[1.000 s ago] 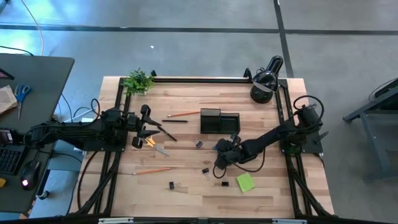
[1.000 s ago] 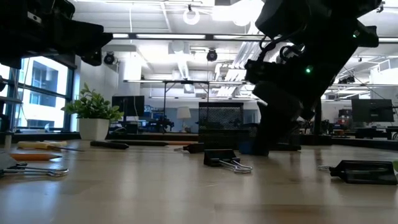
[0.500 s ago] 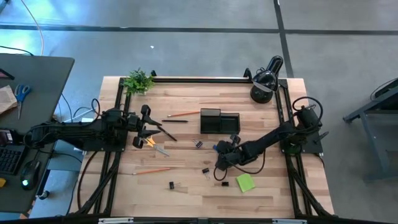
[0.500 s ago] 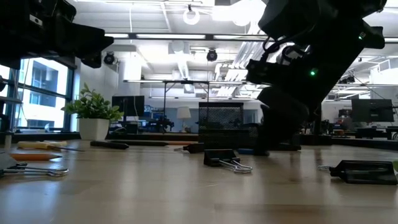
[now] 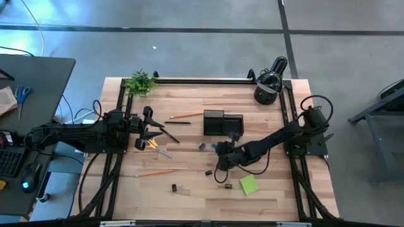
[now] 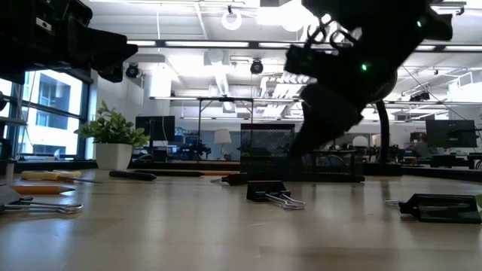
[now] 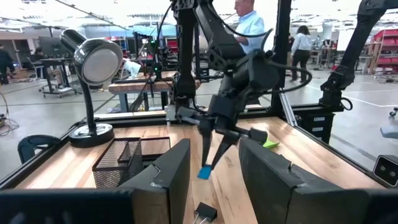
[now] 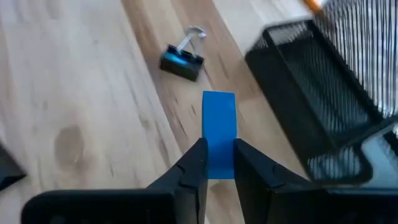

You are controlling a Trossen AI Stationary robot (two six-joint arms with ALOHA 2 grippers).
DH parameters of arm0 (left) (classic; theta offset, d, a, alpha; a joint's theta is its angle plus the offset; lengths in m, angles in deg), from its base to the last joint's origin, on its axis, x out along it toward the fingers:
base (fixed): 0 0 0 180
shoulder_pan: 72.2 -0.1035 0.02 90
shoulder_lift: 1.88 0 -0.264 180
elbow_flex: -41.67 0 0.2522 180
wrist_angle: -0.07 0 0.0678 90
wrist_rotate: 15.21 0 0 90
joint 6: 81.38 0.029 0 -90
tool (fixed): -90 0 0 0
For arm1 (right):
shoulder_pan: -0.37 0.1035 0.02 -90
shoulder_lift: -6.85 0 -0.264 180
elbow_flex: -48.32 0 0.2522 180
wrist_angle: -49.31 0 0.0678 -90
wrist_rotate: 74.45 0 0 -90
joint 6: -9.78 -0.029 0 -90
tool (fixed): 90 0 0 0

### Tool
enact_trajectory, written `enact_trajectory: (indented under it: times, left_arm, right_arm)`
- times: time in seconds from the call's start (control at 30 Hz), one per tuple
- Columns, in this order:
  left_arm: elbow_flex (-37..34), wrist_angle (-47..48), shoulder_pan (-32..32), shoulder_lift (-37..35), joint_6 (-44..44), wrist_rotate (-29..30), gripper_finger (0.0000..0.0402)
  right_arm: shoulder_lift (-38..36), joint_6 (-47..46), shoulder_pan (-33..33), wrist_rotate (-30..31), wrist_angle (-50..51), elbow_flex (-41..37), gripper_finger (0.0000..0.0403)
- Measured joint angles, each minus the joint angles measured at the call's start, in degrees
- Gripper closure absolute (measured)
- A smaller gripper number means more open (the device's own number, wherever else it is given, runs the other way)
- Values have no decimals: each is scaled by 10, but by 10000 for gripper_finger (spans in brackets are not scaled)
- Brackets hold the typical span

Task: Pick and place office supplies into organizer
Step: Put the blue eraser into the desk organizer, then put the black binder clip into the desk organizer

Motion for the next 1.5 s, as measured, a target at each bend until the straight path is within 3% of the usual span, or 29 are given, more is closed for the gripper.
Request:
enact_trajectory:
  times: [0.3, 0.4, 0.83, 1.23, 1.33, 1.5]
  left_arm:
    - [0, 0, 0, 0, -2, 0, 273]
    - [0, 1, 0, 0, -3, 0, 273]
    - [0, 9, 0, 0, -3, 0, 273]
    - [0, 9, 0, 0, -3, 0, 273]
    - [0, 10, 0, 0, -3, 0, 273]
    - [0, 11, 0, 0, -3, 0, 273]
  right_arm:
    - [-4, 168, -61, 38, 42, 70, 346]
    - [-4, 195, -89, 20, 46, 71, 342]
    - [-4, 182, -141, -71, 72, 71, 324]
    - [-4, 182, -142, -54, 70, 71, 266]
    - [-4, 163, -140, -63, 38, 71, 257]
    - [-4, 106, -116, -128, -55, 71, 251]
